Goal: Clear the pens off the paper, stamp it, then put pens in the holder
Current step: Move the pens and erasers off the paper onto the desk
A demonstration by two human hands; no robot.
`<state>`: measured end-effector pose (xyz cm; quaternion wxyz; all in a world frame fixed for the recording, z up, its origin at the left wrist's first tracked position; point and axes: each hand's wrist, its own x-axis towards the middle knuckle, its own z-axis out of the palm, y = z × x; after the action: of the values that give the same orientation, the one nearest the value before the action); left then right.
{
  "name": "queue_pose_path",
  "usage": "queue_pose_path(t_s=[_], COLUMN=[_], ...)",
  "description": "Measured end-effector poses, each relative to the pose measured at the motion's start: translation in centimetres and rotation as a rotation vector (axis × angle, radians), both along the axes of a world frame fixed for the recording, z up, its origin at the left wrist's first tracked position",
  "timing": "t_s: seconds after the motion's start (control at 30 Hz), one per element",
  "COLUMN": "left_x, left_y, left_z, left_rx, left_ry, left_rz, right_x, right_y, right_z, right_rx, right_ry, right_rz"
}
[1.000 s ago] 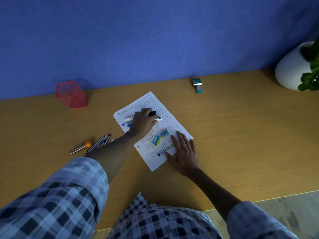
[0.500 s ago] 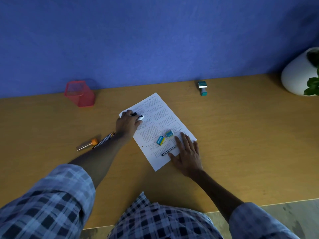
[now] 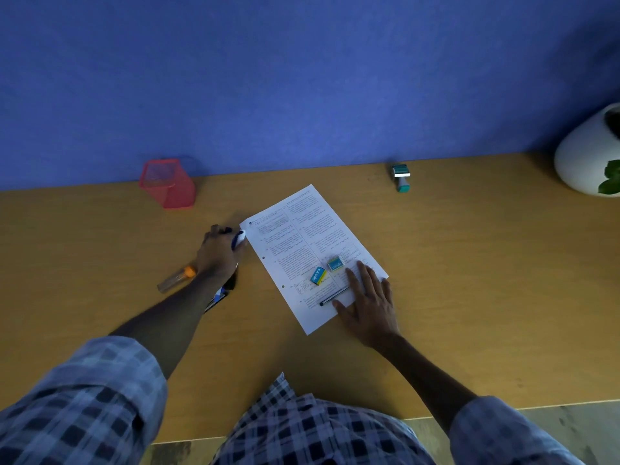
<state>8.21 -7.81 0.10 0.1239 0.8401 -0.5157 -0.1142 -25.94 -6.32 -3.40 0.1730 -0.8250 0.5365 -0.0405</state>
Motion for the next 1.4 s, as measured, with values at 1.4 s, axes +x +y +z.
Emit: queue_pose_path(t_s=[1.4], left_x=[-14.6], left_y=[1.4], left_z=[-2.1], left_rx=[-0.077], left_ry=[-0.107], left_rz=[-0.850], right_x=[-0.7], right_y=[-1.8], right_z=[1.7], right_rx=[-0.020], right_ry=[-0.024], right_rz=[0.019])
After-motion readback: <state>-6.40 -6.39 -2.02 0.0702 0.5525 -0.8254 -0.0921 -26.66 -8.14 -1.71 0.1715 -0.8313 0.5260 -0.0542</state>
